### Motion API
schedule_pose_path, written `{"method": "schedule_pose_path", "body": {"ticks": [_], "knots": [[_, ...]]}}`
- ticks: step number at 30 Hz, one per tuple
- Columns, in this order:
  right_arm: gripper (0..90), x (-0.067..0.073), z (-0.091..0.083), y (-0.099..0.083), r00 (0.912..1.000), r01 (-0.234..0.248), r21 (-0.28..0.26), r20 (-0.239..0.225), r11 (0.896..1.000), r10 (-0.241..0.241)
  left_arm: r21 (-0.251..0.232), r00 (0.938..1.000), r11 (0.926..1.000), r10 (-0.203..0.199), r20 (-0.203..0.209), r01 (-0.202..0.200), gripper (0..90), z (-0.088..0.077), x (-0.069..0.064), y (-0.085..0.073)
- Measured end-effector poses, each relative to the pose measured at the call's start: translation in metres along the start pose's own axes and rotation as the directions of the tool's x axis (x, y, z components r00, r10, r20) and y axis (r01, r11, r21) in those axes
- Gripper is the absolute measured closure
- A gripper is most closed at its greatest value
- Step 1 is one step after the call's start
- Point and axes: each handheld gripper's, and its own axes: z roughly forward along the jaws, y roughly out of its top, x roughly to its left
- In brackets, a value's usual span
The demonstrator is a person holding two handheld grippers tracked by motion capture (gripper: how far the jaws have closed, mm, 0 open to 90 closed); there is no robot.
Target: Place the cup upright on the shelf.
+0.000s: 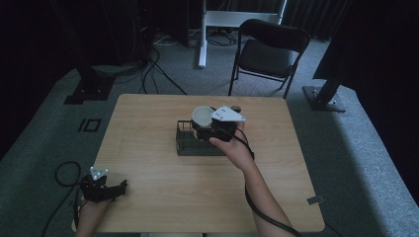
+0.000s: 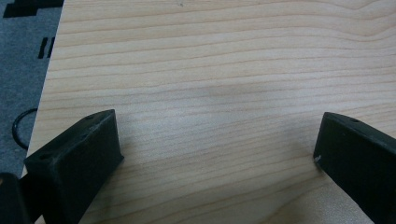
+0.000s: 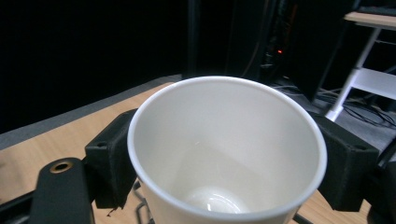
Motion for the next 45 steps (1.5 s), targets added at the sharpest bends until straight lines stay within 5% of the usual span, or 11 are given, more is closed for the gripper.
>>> {"method": "schedule_pose_path", "body": {"ticks": [18, 45], "knots": [[19.8, -0.034, 0.027, -0.036, 0.986, -0.097, 0.087, 0.144, 0.991, 0.084, -0.001, 1.0, 1.0, -0.001, 0.0, 0.001, 0.8, 0.0, 0.0, 0.0], [19.6, -0.034, 0.04, -0.064, 0.9773, -0.144, 0.127, 0.173, 0.981, 0.121, -0.001, 1.0, 1.0, -0.001, 0.0, 0.001, 0.8, 0.0, 0.0, 0.0]]}}
